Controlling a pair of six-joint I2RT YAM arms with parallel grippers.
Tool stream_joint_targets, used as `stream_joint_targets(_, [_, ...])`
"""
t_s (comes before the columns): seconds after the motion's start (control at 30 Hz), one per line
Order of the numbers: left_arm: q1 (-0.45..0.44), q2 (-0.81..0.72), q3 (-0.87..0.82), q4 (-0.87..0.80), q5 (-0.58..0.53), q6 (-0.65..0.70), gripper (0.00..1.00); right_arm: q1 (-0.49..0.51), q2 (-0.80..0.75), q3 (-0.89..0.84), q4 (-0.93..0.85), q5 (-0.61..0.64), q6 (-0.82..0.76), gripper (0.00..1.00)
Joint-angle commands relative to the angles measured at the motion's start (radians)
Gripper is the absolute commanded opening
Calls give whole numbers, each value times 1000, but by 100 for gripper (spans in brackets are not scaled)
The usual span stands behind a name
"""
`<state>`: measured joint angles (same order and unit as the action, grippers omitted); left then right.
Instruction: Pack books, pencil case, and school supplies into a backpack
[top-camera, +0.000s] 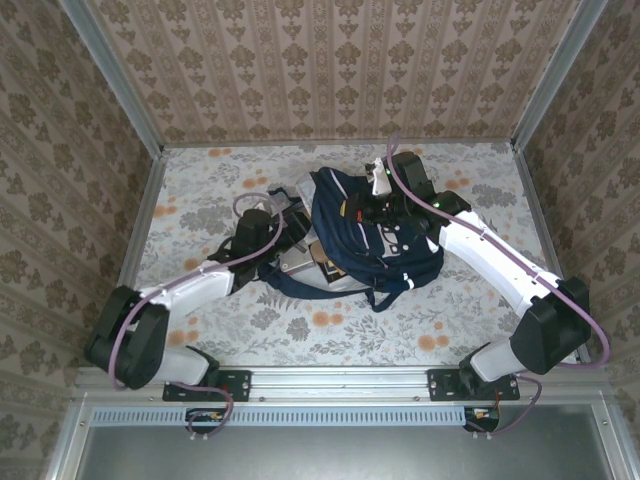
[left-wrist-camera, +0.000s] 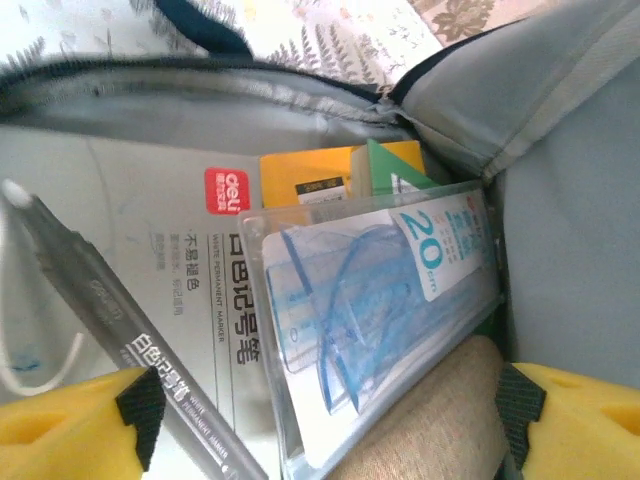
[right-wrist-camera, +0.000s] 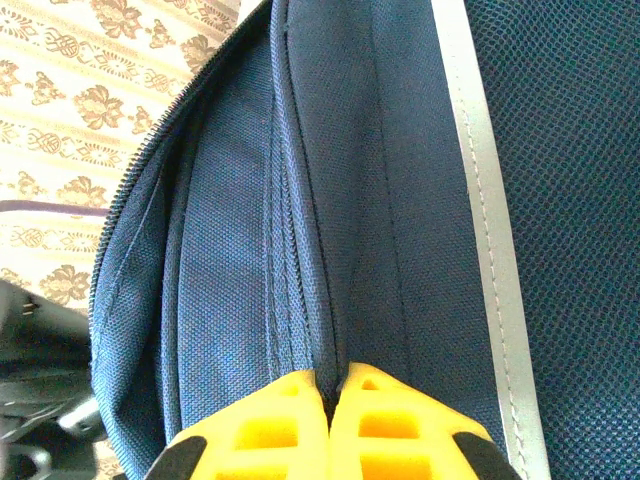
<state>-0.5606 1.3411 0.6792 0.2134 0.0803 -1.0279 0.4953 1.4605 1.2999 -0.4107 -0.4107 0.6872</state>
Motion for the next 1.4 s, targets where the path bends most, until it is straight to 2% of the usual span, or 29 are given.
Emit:
stream_joint_targets(0.0, [19, -110, 61, -207, -46, 97, 100, 8, 2, 13, 24, 11, -20, 0])
stream_joint_targets(0.13, [85, -187, 126, -385, -12, 92, 100, 16, 9, 13, -4, 34, -52, 0])
stream_joint_targets(0.23, [145, -201, 198, -458, 76, 136, 100, 29, 11, 9, -22, 51, -74, 1])
stream_joint_targets(0.37, [185, -162, 273, -455, 230, 149, 99, 59, 13, 5, -58, 82, -111, 5])
stream_joint_targets(0.53, [185, -87, 334, -436, 328, 126, 97, 75, 8, -29, -54, 100, -109, 4])
stream_joint_targets(0.7, [170, -59, 314, -390, 349, 120, 96, 86, 4, -43, -47, 110, -113, 3])
stream_joint_targets(0.83, [166, 52, 392, -426, 440, 162, 92, 113, 18, -33, -70, 122, -140, 3])
stream_joint_targets(1.0, [146, 191, 485, -437, 479, 206, 87, 132, 15, -48, -78, 135, -142, 5])
stream_joint_targets(1.07, [145, 243, 526, -426, 501, 218, 76, 136, 9, -54, -94, 143, -145, 8])
stream_joint_targets(1.1, [146, 266, 543, -421, 505, 219, 70, 139, 2, -59, -105, 149, -145, 15])
stream_joint_targets(1.13, [146, 287, 560, -416, 514, 225, 59, 140, -11, -69, -118, 159, -145, 25])
stream_joint_targets(1.23, [149, 335, 603, -414, 531, 236, 29, 141, -63, -124, -166, 198, -133, 36])
stream_joint_targets(1.37, [157, 376, 632, -409, 546, 239, 0, 149, -191, -240, -209, 243, -86, 40])
